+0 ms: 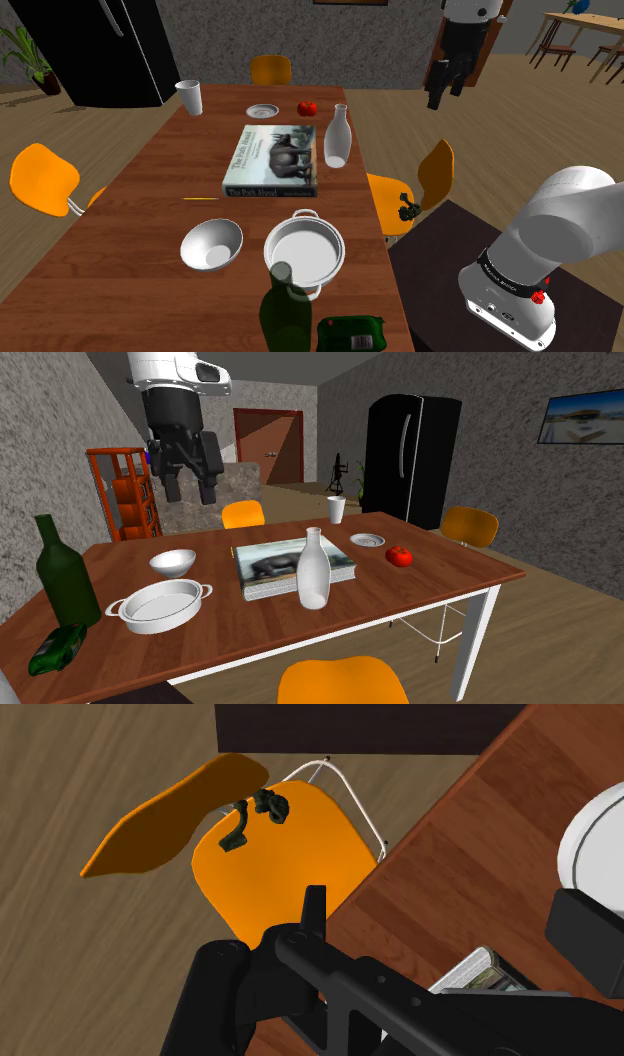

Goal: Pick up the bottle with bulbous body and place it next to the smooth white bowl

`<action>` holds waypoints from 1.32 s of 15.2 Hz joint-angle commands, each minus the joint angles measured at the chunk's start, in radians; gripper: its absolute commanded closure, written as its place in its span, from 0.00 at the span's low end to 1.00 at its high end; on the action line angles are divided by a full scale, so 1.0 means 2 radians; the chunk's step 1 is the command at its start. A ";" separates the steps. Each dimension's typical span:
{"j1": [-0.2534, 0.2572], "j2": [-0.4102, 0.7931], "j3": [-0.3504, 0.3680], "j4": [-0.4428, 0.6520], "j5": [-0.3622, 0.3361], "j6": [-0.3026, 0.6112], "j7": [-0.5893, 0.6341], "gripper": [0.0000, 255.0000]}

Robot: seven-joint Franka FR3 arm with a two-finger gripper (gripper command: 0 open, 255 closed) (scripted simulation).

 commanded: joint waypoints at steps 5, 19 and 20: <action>-0.002 0.072 -0.010 0.023 -0.004 0.047 -0.013 0.00; -0.007 0.343 -0.032 0.190 0.002 0.140 -0.058 0.00; -0.007 0.363 -0.033 0.207 0.003 0.142 -0.061 0.00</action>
